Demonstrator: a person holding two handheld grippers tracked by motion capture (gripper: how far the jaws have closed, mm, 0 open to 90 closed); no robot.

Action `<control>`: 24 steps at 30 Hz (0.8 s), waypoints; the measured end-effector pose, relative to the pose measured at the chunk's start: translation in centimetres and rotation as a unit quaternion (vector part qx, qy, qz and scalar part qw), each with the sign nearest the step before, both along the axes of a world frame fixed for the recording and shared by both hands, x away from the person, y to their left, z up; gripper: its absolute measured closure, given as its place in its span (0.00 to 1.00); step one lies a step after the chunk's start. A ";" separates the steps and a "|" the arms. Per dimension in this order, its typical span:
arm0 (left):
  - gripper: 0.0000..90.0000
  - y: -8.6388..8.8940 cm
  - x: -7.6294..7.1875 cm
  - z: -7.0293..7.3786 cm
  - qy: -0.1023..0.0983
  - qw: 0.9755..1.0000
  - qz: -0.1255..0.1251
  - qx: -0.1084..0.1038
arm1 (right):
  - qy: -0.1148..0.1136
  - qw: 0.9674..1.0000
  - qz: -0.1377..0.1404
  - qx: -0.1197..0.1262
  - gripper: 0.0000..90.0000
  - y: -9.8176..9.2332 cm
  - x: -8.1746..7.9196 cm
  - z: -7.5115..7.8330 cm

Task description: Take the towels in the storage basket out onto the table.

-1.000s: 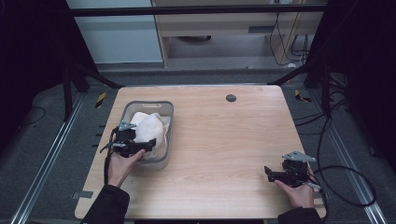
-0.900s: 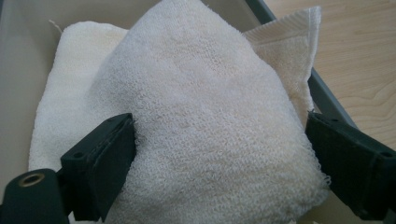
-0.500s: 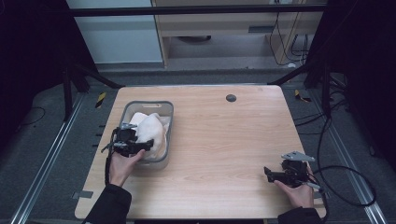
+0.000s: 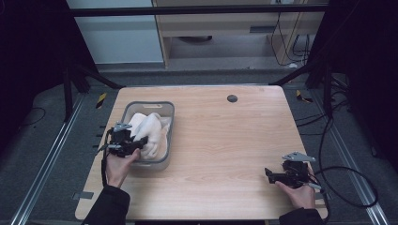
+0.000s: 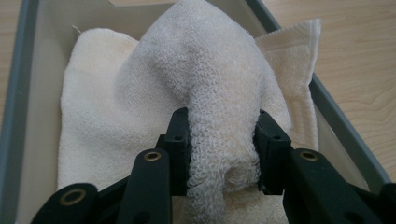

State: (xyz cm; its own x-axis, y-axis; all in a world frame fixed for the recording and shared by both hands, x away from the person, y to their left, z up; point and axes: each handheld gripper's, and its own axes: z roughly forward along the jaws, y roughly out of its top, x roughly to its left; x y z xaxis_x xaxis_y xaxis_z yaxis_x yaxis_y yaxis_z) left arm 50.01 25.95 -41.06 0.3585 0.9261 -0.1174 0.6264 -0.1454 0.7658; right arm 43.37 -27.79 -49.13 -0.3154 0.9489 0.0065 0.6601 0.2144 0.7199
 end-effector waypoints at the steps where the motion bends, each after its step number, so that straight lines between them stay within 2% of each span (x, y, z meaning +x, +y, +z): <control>1: 0.72 0.2 -0.2 0.5 -0.008 1.000 0.000 -0.003 | 0.000 1.000 0.000 0.000 0.06 0.0 0.0 0.0; 6: 0.73 0.2 -0.6 1.5 -0.022 1.000 -0.002 -0.007 | -0.001 1.000 -0.001 0.000 0.06 0.0 0.0 0.0; 9: 0.73 0.2 -1.0 3.0 -0.039 0.999 -0.007 -0.008 | -0.002 1.000 -0.001 0.000 0.06 0.0 0.0 0.0; 10: 0.73 0.2 -1.0 3.0 -0.039 0.999 -0.007 -0.008 | -0.003 1.000 -0.001 0.000 0.06 0.0 0.0 0.1; 11: 0.73 0.2 -1.1 3.7 -0.046 0.999 -0.009 -0.006 | -0.003 1.000 -0.001 -0.001 0.06 0.0 0.0 0.1; 12: 0.73 0.2 -1.1 3.7 -0.046 0.999 -0.009 -0.006 | -0.003 1.000 -0.001 -0.001 0.06 0.0 0.0 0.1; 15: 0.73 0.2 -1.2 5.4 -0.062 0.998 -0.007 0.000 | -0.003 1.000 -0.001 0.001 0.06 0.0 0.0 0.1; 16: 0.73 0.2 -1.2 5.4 -0.062 0.998 -0.007 0.000 | -0.003 1.000 -0.001 0.001 0.06 0.0 0.0 0.1; 21: 0.73 0.2 -1.3 7.6 -0.078 0.997 -0.008 -0.001 | -0.004 1.000 -0.001 0.000 0.06 0.0 0.0 0.1; 24: 0.73 0.2 -1.4 8.2 -0.082 0.997 -0.011 0.000 | -0.004 1.000 -0.001 0.000 0.06 0.0 0.0 0.1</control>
State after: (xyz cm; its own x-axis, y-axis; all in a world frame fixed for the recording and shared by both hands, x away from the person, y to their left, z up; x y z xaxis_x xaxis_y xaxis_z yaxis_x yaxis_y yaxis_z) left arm 48.65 26.12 -32.89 0.3934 0.9176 -0.0566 0.4900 -0.1572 0.8574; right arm 43.37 -27.81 -49.04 -0.3143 0.9493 0.0036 0.6545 0.2140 0.7251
